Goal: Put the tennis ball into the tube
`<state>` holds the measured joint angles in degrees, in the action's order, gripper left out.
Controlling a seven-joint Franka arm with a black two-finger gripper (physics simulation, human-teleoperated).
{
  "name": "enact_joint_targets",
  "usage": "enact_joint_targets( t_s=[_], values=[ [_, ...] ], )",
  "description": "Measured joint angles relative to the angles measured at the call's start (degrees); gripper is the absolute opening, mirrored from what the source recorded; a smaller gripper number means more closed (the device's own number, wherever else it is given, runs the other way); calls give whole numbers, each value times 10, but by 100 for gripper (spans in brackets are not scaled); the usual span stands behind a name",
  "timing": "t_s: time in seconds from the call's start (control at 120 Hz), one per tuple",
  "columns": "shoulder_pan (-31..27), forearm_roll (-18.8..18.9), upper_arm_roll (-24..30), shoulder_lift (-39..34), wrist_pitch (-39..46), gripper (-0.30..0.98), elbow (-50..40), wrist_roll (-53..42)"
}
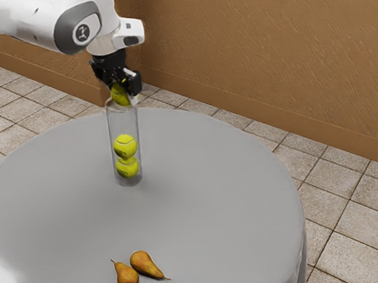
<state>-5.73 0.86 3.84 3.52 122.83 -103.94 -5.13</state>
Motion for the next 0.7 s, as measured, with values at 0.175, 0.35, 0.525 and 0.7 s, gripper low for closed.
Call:
enact_joint_targets(
  t_s=[0.175,0.35,0.525,0.7],
  values=[
    [-47,0,-9,13,8,42,4,4],
    [-33,0,6,34,20,51,24,5],
    [-33,-1,7,33,-2,61,30,3],
    [-37,-17,40,15,-149,65,102,-4]
  ],
)
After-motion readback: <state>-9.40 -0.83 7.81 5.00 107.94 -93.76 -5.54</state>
